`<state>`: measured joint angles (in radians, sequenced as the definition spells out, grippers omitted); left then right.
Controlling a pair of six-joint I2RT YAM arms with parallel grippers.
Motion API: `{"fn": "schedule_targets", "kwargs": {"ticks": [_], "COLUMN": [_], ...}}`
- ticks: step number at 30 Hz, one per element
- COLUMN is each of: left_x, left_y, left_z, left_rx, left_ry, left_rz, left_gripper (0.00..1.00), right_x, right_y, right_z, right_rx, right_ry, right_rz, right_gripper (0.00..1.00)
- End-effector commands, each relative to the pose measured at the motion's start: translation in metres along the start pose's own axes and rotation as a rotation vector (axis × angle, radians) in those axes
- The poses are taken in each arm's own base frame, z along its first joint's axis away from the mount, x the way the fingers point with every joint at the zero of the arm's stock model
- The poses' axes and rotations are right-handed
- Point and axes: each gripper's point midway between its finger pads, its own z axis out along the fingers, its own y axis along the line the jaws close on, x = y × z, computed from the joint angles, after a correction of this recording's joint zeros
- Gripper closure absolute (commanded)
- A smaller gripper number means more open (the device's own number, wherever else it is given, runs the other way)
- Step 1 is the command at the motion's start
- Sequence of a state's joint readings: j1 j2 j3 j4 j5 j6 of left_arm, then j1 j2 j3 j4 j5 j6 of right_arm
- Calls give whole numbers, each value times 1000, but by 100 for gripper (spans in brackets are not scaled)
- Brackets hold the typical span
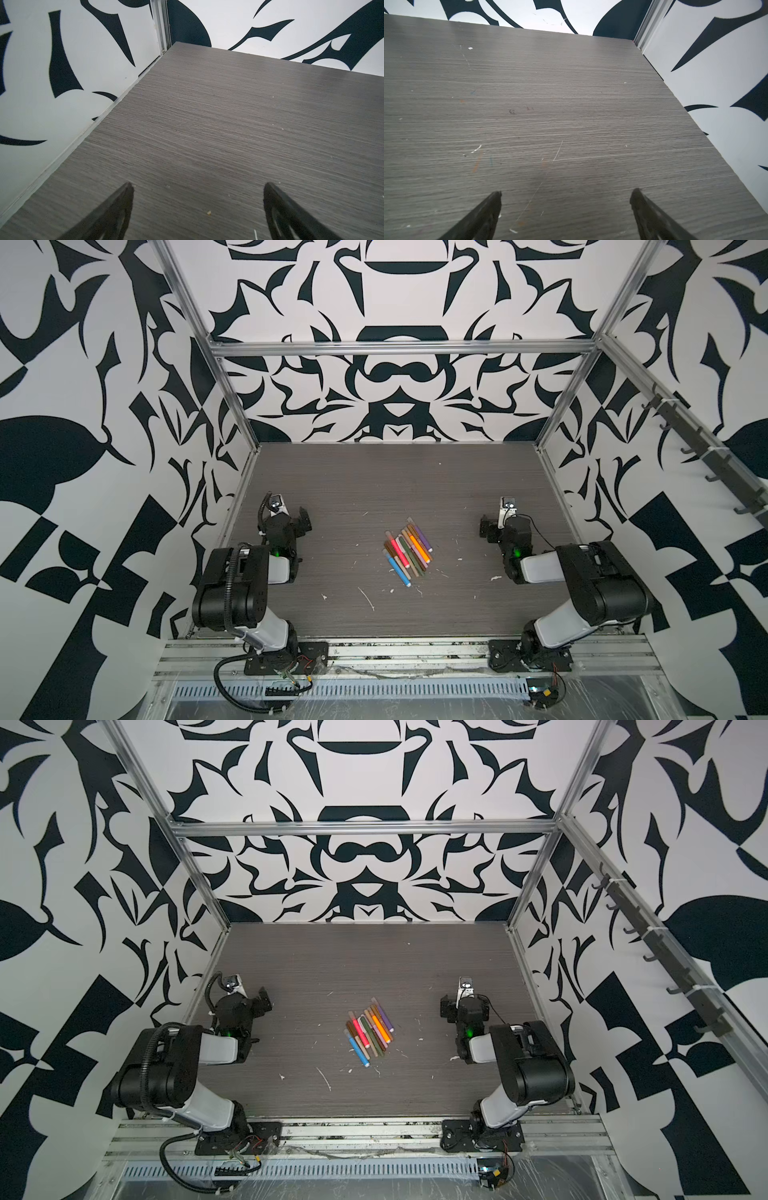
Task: Open the pen caps
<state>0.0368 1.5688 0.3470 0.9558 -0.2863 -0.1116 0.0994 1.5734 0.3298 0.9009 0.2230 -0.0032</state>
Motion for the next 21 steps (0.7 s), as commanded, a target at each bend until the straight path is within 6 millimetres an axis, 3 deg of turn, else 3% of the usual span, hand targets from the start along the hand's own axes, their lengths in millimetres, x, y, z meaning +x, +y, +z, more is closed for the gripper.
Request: {"fn": "schedule_targets", "kwargs": {"ticks": [1, 21], "left_x": [-10, -9], "left_y": [-4, -4], "left_z": [1, 1], "left_rx": [14, 14], "left_ry": [-26, -23], "left_rz": [-6, -5], "left_gripper": [1, 1], "right_x": [-21, -21], "right_y": [11, 16], "right_z": [-1, -1], "right_rx": [-66, -90], "right_ry": [-66, -58], "right_rz": [6, -12], "right_gripper": [0, 0]}}
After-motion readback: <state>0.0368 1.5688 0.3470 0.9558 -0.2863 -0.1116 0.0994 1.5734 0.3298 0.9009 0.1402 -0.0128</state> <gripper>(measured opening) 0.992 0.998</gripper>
